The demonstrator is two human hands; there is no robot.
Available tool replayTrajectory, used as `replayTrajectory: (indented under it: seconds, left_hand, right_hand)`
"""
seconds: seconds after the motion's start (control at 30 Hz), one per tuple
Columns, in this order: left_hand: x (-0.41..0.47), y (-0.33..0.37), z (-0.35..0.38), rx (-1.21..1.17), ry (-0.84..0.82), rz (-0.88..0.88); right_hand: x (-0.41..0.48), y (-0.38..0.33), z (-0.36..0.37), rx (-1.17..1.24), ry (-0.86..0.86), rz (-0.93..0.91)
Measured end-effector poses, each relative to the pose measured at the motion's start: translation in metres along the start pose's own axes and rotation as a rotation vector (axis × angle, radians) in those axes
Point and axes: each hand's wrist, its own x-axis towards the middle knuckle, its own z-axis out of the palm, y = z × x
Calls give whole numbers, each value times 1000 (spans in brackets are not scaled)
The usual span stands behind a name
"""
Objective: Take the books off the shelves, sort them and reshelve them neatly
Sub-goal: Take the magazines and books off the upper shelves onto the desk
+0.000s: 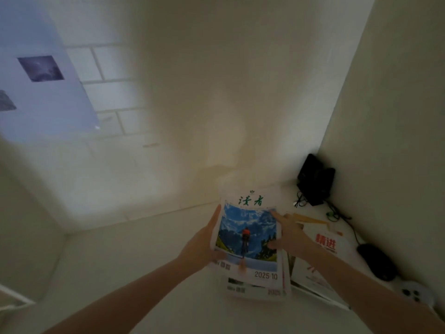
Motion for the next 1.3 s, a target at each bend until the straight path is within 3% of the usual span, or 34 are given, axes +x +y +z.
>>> replayTrajectory:
  seconds: [0.3, 0.67, 0.8, 0.97, 1.3]
  left_hand:
    - [9, -14, 34, -35, -90, -53]
    - [26, -47, 73, -106, -95, -165]
    - [26, -53, 60, -130, -46, -181]
    - [32, -59, 37, -167, 19, -162]
    - [26, -32, 5, -225, 63, -113]
  right_hand:
    - [18, 37, 36, -59, -10, 122]
    - [26, 71, 58, -99, -33, 143]
    - [28, 76, 53, -51, 42, 154]
    - [34, 62, 33, 10, 130, 88]
    - [26, 6, 7, 205, 92, -81]
